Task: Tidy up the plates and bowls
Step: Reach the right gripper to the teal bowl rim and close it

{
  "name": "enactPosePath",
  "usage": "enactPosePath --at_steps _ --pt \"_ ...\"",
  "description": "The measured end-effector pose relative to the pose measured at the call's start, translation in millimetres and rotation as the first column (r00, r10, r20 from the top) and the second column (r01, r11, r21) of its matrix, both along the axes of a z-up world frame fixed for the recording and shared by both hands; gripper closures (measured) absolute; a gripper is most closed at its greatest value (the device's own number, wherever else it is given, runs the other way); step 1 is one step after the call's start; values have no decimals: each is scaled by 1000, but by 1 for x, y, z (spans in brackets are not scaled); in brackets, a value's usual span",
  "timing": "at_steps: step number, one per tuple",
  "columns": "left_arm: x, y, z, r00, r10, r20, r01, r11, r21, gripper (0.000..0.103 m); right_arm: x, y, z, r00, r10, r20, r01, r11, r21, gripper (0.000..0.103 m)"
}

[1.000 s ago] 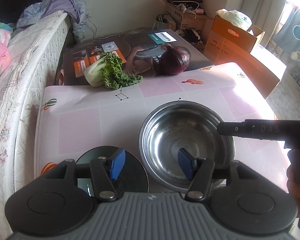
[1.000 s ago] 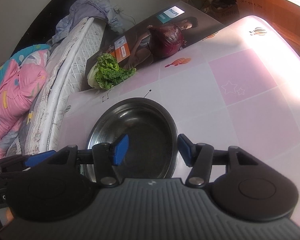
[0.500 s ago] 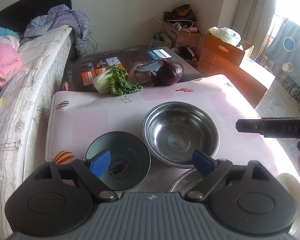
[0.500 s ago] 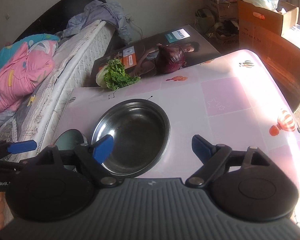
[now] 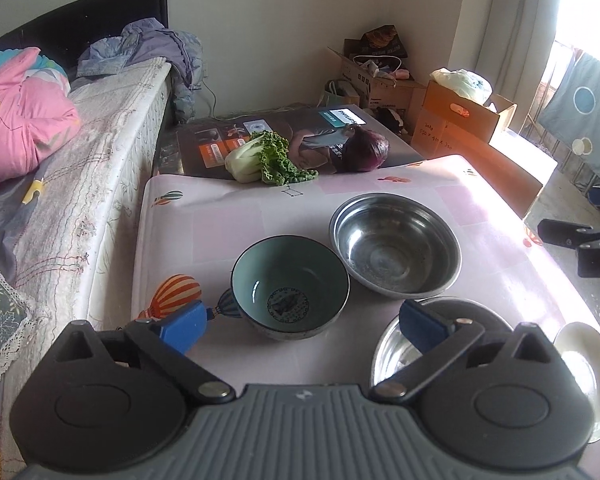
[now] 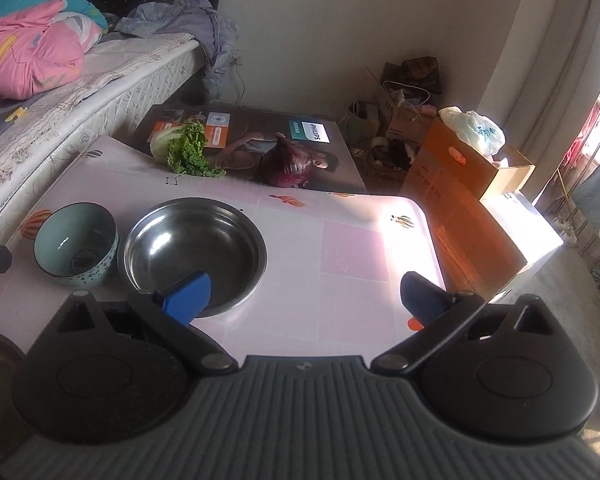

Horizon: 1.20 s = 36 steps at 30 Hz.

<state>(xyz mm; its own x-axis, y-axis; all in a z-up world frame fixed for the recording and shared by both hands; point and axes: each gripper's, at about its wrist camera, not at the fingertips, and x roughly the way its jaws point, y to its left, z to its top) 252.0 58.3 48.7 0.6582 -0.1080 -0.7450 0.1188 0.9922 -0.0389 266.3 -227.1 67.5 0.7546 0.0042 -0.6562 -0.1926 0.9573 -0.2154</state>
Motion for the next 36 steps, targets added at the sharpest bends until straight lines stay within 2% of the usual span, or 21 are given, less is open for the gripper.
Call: enactPosePath --at_steps 2,6,9,13,17,19,23,25,27,29,30,33,36 --pt "0 3 0 1000 4 -2 -4 1000 17 0 -3 3 8 1000 25 -2 -25 998 54 1" --pt "-1 13 -5 1000 15 -3 -14 999 51 0 -6 9 21 995 96 -2 -92 963 253 1" --pt "2 20 -13 1000 11 -14 -11 999 51 0 -3 28 23 993 119 0 -113 944 309 1" --pt "9 34 -25 1000 -9 1 9 1000 -17 0 9 62 10 986 154 -56 -124 923 364 1" --pt "22 51 -36 1000 12 25 -10 996 -84 0 30 90 -14 974 190 -123 -123 901 415 4" --pt "30 57 -42 999 29 37 -25 994 -104 1 42 102 -26 968 192 -159 -109 899 424 9" --pt "49 62 -55 999 38 -8 -39 993 -113 11 64 119 -51 951 190 -244 -63 892 447 31" --pt "57 61 -63 998 37 -43 -41 994 -100 23 70 125 -60 946 181 -270 -45 897 440 40" --pt "60 57 -69 998 26 -63 -31 996 -87 32 76 129 -72 939 175 -295 -32 901 433 54" --pt "64 53 -75 996 19 -83 -25 997 -73 39 80 133 -80 935 174 -310 -26 903 428 61" --pt "66 51 -77 996 19 -91 -25 998 -66 43 80 134 -82 933 174 -316 -25 905 425 68" --pt "69 46 -82 994 20 -104 -25 999 -45 55 83 136 -89 927 173 -333 -22 911 411 79" --pt "72 43 -84 993 29 -118 -32 999 -26 68 84 139 -94 923 171 -345 -22 918 396 85"
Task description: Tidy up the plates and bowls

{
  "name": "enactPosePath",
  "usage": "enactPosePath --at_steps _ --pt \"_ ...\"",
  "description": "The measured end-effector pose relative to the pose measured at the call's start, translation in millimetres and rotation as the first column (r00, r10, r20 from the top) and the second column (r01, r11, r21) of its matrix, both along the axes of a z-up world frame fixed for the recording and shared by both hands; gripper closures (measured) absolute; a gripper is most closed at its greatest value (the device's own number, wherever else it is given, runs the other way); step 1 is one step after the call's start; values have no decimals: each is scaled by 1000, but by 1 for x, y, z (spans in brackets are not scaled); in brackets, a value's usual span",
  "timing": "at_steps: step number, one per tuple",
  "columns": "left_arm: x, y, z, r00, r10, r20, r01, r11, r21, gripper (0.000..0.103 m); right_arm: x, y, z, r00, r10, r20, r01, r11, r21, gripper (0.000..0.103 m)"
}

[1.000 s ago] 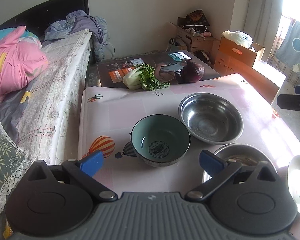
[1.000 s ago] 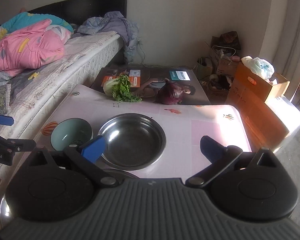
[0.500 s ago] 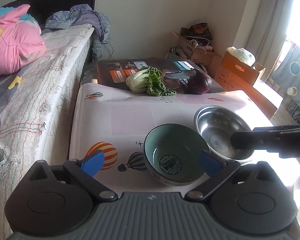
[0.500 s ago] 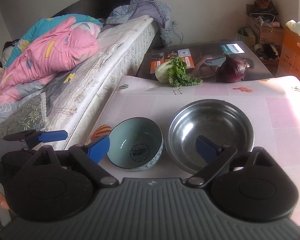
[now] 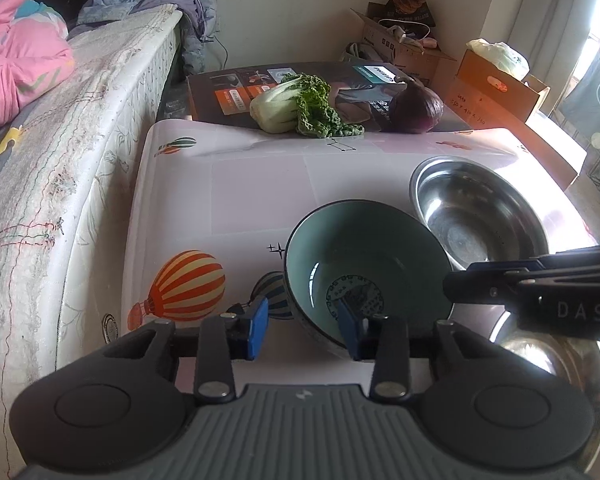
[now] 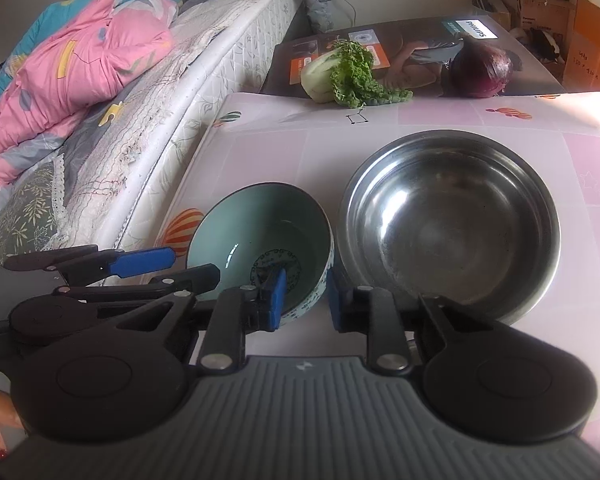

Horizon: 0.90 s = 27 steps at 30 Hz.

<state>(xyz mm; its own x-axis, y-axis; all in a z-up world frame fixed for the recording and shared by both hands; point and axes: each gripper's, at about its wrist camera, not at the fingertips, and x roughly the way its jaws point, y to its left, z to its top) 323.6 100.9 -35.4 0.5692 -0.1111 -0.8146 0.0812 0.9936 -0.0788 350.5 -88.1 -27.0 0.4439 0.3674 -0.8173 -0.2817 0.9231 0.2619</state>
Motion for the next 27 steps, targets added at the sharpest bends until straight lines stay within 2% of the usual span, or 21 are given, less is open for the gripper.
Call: enactPosePath --at_steps 4,13,24,27 --pt "-1 -1 -1 1000 0 7 0 1000 22 74 3 6 -6 1000 3 -9 -3 1000 -23 88" --pt "-4 10 3 1000 27 -11 -27 1000 12 74 6 16 -13 1000 20 5 -20 998 -65 90" --pt "-27 43 4 994 82 -67 -81 997 20 74 -7 40 -14 994 99 -51 -98 995 4 90" --pt "-29 47 5 992 99 -75 -97 995 20 70 -10 44 -14 991 112 -67 -110 994 25 89"
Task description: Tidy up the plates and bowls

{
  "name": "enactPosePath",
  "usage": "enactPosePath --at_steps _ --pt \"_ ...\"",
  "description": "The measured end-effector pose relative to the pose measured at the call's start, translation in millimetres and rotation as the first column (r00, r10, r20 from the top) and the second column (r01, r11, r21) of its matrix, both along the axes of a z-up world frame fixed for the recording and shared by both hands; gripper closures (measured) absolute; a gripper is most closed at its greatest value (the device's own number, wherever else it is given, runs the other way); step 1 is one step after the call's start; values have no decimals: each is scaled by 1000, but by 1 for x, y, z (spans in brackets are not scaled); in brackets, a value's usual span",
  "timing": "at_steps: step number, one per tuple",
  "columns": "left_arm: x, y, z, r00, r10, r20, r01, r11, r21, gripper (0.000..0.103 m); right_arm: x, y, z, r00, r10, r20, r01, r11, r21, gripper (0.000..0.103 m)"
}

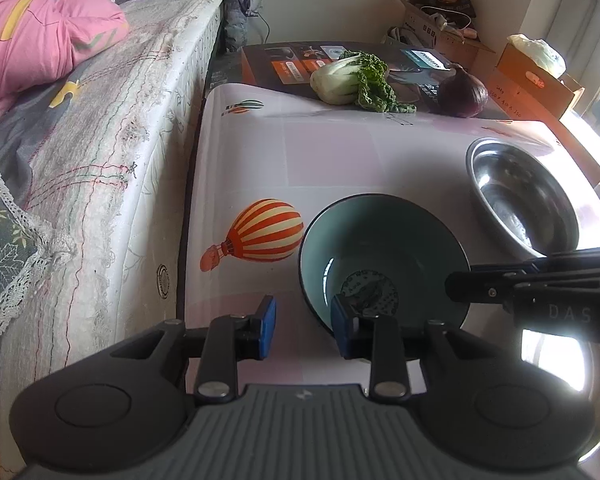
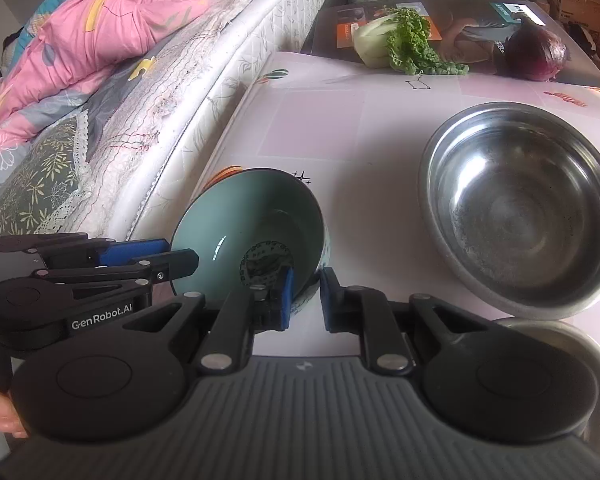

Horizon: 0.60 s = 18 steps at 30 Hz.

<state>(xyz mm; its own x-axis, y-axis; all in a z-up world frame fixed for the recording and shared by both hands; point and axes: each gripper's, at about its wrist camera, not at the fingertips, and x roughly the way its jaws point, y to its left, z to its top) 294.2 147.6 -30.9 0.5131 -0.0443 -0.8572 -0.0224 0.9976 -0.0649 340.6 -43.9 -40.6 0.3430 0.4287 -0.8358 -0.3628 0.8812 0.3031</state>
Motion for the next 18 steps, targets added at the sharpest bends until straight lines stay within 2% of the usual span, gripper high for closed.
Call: enactPosePath --at_steps 8,18 --pt "9 -5 -9 1000 -7 -25 6 1000 -22 71 17 -8 -2 998 -64 -15 64 998 22 88" --pt "15 -11 -21 999 -6 -45 5 999 -34 71 24 -3 -16 997 -67 -45 69 997 32 88"
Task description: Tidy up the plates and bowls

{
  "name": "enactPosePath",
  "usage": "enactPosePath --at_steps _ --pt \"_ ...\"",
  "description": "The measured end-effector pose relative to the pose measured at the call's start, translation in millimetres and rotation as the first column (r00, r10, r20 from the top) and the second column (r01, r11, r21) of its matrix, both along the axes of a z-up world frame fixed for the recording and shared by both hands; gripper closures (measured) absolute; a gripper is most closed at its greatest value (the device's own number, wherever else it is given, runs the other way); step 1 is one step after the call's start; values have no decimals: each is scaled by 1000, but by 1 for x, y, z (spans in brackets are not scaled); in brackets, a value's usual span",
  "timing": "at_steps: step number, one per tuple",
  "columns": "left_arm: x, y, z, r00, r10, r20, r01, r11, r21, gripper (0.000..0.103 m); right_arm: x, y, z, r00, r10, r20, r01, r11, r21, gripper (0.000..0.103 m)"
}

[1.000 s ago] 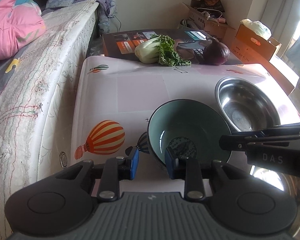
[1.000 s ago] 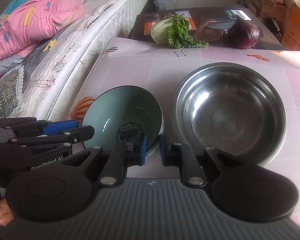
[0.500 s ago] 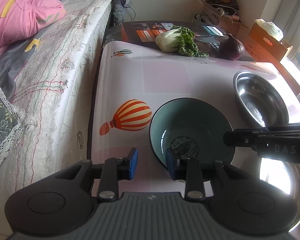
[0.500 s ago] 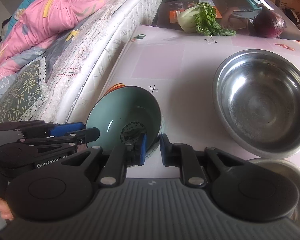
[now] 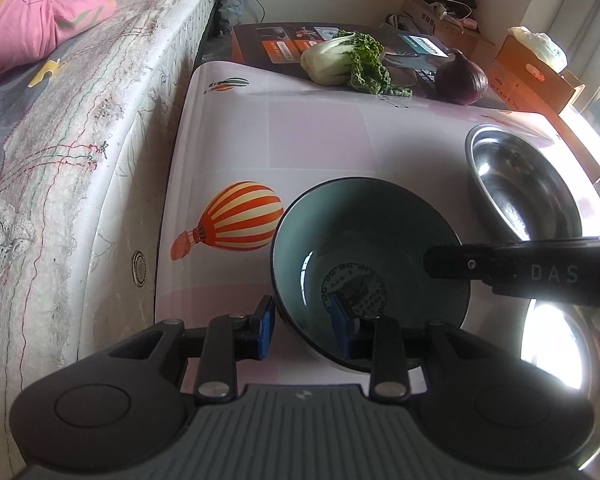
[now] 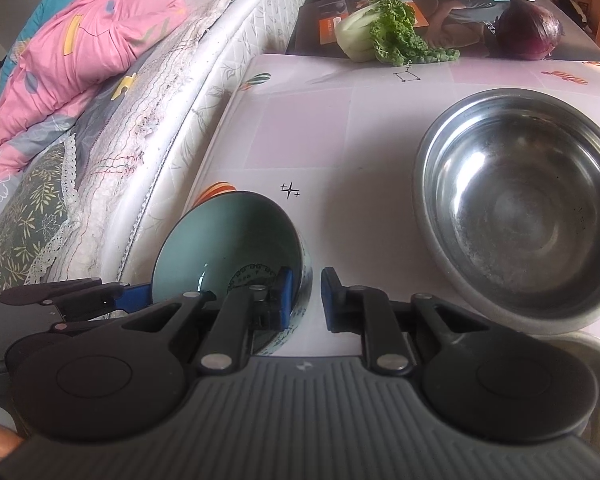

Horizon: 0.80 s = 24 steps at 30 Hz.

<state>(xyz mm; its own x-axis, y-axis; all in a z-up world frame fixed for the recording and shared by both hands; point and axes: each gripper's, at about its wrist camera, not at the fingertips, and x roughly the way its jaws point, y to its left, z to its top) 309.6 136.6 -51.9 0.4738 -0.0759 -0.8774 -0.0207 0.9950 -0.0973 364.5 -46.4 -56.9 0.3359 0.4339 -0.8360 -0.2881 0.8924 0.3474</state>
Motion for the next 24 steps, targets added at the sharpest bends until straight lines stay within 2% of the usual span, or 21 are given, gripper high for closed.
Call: enactPosePath --at_steps 16,24 --pt "3 0 -9 1000 1 -12 -1 1000 -8 74 8 8 -20 998 -16 -66 19 999 30 89" --pt "1 1 -10 1000 -3 -2 3 1000 -10 75 8 6 -21 998 -18 -66 21 999 42 89"
